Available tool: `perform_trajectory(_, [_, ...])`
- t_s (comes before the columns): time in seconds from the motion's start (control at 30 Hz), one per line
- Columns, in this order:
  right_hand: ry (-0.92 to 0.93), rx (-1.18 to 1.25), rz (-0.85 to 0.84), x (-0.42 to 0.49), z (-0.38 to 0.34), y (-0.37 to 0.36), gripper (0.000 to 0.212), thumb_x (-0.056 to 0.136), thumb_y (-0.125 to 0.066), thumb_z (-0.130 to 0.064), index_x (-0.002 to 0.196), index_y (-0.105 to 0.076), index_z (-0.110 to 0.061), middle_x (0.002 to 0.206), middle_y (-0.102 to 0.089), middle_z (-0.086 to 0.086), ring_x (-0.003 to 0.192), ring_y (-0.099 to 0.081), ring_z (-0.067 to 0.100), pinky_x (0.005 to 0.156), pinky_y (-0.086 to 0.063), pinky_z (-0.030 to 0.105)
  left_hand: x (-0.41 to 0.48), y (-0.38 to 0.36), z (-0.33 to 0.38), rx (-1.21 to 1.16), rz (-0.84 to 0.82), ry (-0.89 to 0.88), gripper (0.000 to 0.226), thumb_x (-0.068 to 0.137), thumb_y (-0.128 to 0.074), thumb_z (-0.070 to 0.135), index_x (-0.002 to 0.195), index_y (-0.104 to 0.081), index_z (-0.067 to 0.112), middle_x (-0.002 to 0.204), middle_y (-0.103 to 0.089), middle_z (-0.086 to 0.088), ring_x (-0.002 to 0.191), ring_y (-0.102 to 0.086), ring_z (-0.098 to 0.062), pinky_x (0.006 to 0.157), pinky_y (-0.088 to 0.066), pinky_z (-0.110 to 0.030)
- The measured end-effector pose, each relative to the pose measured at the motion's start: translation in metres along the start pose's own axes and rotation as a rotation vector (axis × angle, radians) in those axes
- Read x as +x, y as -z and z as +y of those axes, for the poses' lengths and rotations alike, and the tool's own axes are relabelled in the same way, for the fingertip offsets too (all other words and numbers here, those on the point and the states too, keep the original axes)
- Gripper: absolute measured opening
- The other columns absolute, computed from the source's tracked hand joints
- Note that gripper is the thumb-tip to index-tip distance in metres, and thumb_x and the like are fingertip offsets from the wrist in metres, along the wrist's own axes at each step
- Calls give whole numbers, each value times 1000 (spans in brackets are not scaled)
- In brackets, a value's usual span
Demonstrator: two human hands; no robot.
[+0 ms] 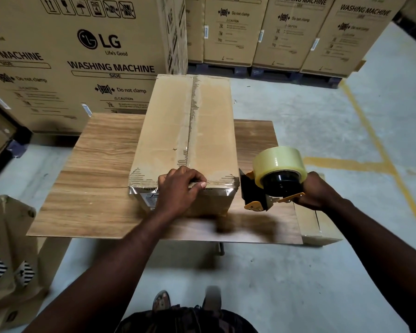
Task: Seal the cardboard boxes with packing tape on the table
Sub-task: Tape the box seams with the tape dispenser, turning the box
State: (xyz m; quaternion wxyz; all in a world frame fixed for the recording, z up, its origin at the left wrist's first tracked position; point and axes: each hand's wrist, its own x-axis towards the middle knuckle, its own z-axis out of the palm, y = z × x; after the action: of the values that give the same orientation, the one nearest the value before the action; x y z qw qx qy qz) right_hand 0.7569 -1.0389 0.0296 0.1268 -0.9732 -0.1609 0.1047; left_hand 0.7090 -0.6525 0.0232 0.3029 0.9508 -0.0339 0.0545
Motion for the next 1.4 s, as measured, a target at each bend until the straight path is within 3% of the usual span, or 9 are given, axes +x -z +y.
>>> perform_trajectory(0.2, [-40, -98, -143, 5, -17, -6, 23, 76, -68, -32, 60, -52, -30, 77, -71, 9, 73, -66, 31, 58, -45, 30, 2, -2, 0, 45, 1, -1, 5, 92, -63, 43, 97, -64, 41, 96, -51, 21, 100, -47, -8, 85, -23, -35])
perform_trajectory(0.33, [-132, -249, -310, 1, -13, -41, 26, 79, -63, -41, 92, -68, -18, 94, -71, 10, 89, -69, 33, 64, -50, 32, 2, -2, -1, 48, 2, -3, 5, 92, -63, 42, 97, -64, 41, 96, -50, 21, 99, -45, -7, 85, -23, -34])
perform_trajectory(0.47, [-250, -96, -329, -6, -8, -78, 31, 83, -64, -44, 88, -71, -14, 88, -72, 11, 84, -67, 30, 66, -48, 31, 3, -2, -2, 48, -10, 1, 5, 93, -62, 44, 97, -64, 43, 97, -52, 20, 100, -46, -8, 83, -22, -34])
perform_trajectory(0.63, [-590, 577, -140, -19, -12, -97, 33, 90, -73, -32, 65, -59, -16, 47, -57, -4, 40, -47, 3, 44, -33, 15, 3, -1, 0, 50, -26, 17, 3, 94, -61, 44, 97, -62, 44, 100, -54, 20, 103, -47, -9, 85, -22, -34])
perform_trajectory(0.77, [-861, 1201, -83, -14, -5, -130, 18, 68, -71, -21, 72, -60, -7, 60, -52, 15, 45, -47, 23, 48, -37, 30, 3, -1, 1, 60, -33, 28, 4, 94, -61, 44, 98, -62, 44, 102, -54, 19, 104, -47, -9, 85, -21, -33])
perform_trajectory(0.93, [-882, 1756, -261, 5, -15, -159, 27, 78, -68, -32, 74, -47, -15, 58, -42, 1, 47, -42, 18, 50, -37, 31, 4, 0, 1, 66, -43, 35, 4, 94, -61, 44, 97, -62, 44, 102, -54, 19, 105, -48, -10, 86, -22, -34])
perform_trajectory(1.03, [-890, 1513, -339, 13, -16, -156, 51, 81, -72, -55, 100, -64, -8, 82, -66, 10, 66, -64, 24, 60, -55, 32, 4, 0, 2, 61, -42, 30, 3, 94, -61, 43, 97, -62, 44, 102, -54, 18, 105, -48, -10, 86, -23, -35])
perform_trajectory(1.17, [-579, 750, -773, 10, -33, -113, 71, 97, -37, -69, 106, -66, -5, 83, -77, 5, 72, -70, 22, 61, -51, 23, 3, -1, 1, 70, -38, 20, 5, 94, -60, 43, 99, -63, 42, 100, -52, 20, 105, -48, -10, 86, -24, -35])
perform_trajectory(1.4, [-317, 1534, 114, 23, -128, -110, 76, 75, -60, -82, 136, -52, -38, 143, -57, -6, 133, -53, 12, 108, -45, 41, 2, -3, -1, 85, -21, -5, 11, 93, -56, 46, 100, -63, 40, 99, -51, 21, 103, -49, -12, 84, -23, -35])
